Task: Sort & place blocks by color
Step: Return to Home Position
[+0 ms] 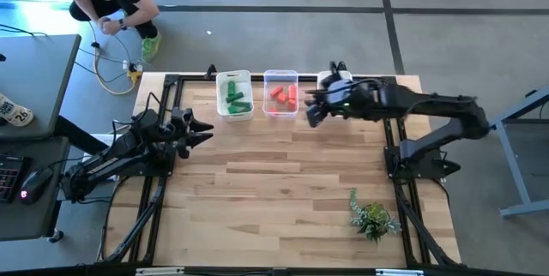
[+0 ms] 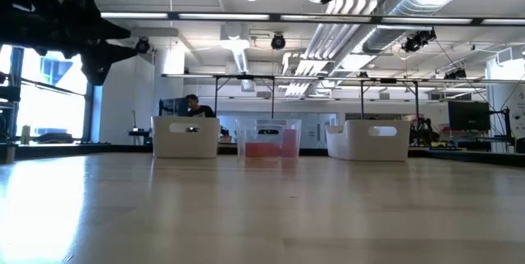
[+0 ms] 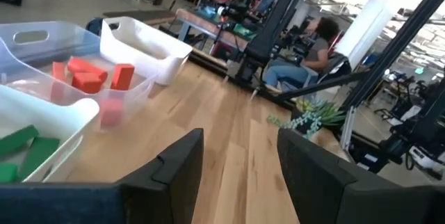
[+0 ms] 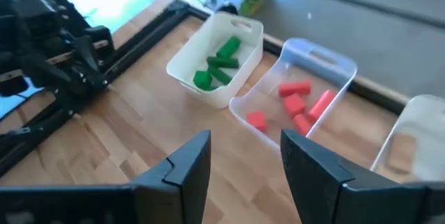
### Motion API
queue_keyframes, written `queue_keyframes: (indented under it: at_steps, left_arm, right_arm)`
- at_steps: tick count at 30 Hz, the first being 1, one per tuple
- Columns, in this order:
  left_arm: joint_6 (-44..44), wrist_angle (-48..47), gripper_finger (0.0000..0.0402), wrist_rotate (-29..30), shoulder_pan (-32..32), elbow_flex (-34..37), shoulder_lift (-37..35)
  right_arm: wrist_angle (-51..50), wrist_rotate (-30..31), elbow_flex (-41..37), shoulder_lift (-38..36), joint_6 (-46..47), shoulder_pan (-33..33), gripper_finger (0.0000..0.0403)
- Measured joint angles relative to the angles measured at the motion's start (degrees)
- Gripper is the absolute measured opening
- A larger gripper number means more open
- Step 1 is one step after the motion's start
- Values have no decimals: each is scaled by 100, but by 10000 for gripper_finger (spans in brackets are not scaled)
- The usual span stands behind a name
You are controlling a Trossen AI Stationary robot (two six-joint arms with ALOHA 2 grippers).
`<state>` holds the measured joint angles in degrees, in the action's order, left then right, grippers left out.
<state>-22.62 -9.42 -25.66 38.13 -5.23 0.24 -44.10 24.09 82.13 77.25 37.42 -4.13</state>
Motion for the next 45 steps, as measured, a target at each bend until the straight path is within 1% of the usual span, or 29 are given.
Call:
queue_keyframes:
  at_steps: [5,8,11,14,20,24,27,31,34,41,45]
  left_arm:
    - [144,6,172,30,2,10,38]
    - [421,15,172,158,15,10,34]
    - [472,-9,172,234,15,10,34]
    - [477,-21,172,238,15,10,34]
    - [480,-21,172,250,15,10,36]
    - [480,-21,172,250,15,10,36]
    - [480,-21,172,250,15,10,36]
    - [480,-21,172,250,15,10,36]
    - [480,-21,172,248,15,8,36]
    - [480,-21,172,248,15,8,36]
    - [479,-21,172,247,15,8,38]
  right_arm:
    - [-48,111,-219,-682,-648,78,160]
    - [-50,146,-633,-1195,-892,127,160]
    - [60,189,-1335,-1846,-905,196,160]
    - [554,149,-2210,-2601,-917,277,160]
    - [1748,-449,-3853,-4030,-1250,349,160]
    - [2168,-701,-4715,-4792,-1347,349,160]
    - [2499,-1019,-5358,-5262,-1606,349,160]
    - [3201,-1655,-6237,-5760,-1732,349,160]
    - [3588,-1950,-6795,-6042,-1781,349,160]
    - [4618,-2019,-7869,-6422,-1842,349,160]
    - [5092,-2069,-8153,-6495,-1834,343,160]
